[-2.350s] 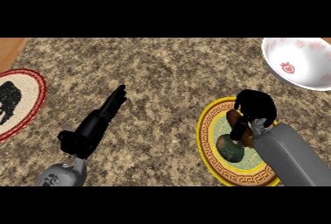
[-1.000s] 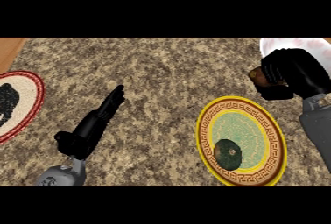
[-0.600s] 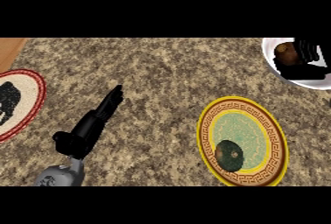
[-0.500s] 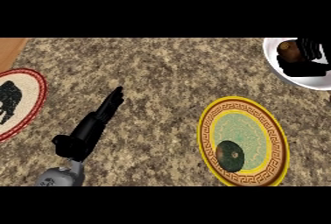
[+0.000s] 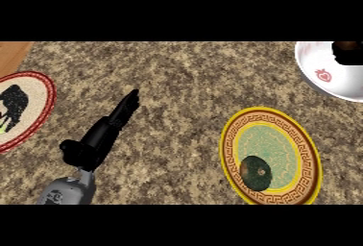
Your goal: Pick the sweet potato from the plate and place it in the bowl
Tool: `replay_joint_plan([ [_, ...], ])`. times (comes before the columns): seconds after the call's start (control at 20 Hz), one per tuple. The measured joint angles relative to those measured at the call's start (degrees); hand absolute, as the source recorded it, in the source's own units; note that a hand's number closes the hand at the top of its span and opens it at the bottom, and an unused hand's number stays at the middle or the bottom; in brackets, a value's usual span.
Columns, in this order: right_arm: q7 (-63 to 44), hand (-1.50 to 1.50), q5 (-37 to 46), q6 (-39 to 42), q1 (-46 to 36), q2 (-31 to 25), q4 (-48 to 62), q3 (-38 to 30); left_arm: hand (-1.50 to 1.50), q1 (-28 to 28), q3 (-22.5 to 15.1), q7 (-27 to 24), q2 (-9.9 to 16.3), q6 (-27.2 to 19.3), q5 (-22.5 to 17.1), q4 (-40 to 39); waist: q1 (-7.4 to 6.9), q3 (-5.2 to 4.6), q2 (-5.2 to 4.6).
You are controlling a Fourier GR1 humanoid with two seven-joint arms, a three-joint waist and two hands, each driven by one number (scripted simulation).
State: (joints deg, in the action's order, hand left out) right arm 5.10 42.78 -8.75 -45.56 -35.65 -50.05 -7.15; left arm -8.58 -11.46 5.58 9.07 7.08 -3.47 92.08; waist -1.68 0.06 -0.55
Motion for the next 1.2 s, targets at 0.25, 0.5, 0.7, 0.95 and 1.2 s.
replay_joint_plan([
  [0.25,4.23,1.50,3.01,-1.44,-3.88,-1.58,14.07,-0.30,0.00,0.03,-0.13,-0.05,0.07,1.00,-0.12,0.34,-1.07,0.02,-0.44],
  [0.5,6.02,-1.50,1.70,7.46,-6.61,-2.94,24.44,-1.41,0.00,-0.06,-0.73,-1.18,-0.70,0.73,0.86,-0.81,-1.55,0.07,-0.75],
  [0.7,11.63,-1.50,0.05,10.47,-8.68,-3.63,30.05,-3.25,0.00,-0.08,-1.38,-0.79,-1.50,0.12,1.51,0.00,-2.02,0.15,-0.91],
  [0.95,15.68,-1.50,-2.27,9.44,-11.68,-4.33,34.07,-6.60,0.00,-0.64,-0.89,-1.71,-1.30,0.87,1.56,-1.51,-2.10,0.16,-1.04],
  [1.2,16.87,-1.50,-7.83,6.85,-13.13,-6.06,36.30,-13.20,0.00,-0.58,-0.20,-2.55,-1.37,1.09,1.30,-2.40,-1.79,0.19,-1.02],
])
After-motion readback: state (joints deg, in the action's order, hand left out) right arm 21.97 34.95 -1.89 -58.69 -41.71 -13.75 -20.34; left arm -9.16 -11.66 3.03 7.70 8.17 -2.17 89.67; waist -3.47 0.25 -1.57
